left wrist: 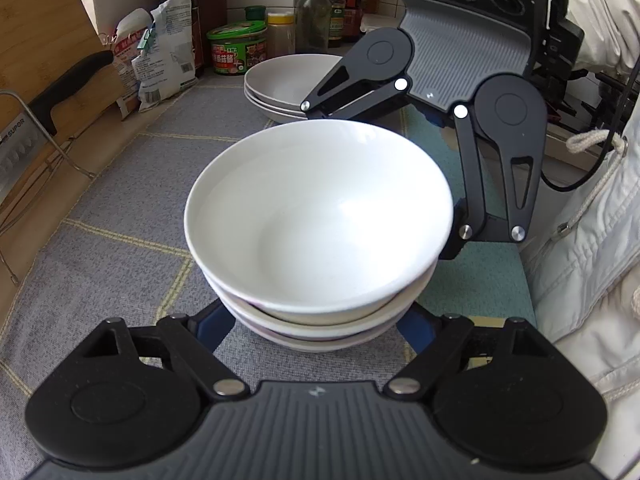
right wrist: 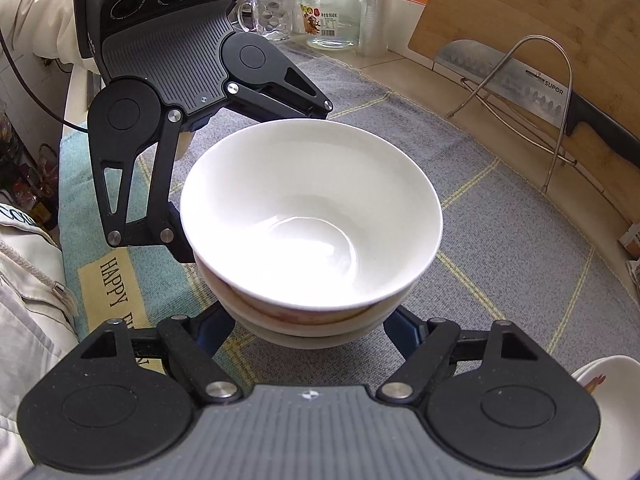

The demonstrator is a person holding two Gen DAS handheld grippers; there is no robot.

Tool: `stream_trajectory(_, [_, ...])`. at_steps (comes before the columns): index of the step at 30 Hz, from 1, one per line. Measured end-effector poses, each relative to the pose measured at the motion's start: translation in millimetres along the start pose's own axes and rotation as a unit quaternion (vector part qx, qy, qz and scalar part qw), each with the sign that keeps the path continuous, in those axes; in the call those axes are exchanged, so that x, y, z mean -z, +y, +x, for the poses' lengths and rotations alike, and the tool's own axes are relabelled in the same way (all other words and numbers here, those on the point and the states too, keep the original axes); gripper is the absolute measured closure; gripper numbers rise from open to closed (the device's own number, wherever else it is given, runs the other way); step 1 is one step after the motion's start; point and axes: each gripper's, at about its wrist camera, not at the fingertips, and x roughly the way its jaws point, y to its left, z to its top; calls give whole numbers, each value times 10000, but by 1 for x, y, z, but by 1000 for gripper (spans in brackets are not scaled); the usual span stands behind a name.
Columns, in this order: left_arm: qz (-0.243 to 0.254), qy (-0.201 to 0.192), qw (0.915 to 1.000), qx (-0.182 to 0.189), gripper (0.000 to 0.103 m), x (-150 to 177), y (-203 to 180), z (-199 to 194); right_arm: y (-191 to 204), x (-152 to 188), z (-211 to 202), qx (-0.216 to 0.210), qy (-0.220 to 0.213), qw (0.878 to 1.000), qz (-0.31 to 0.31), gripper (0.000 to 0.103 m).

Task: Organize plates and bowls
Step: 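Lift and carry the bowl stack toward the plate stack with both tools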

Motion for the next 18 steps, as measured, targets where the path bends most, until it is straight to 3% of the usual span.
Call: stream_trajectory(18, [25, 63, 10000, 24, 16, -4, -5, 0, 4, 1, -4, 43, -7, 9999, 95, 19])
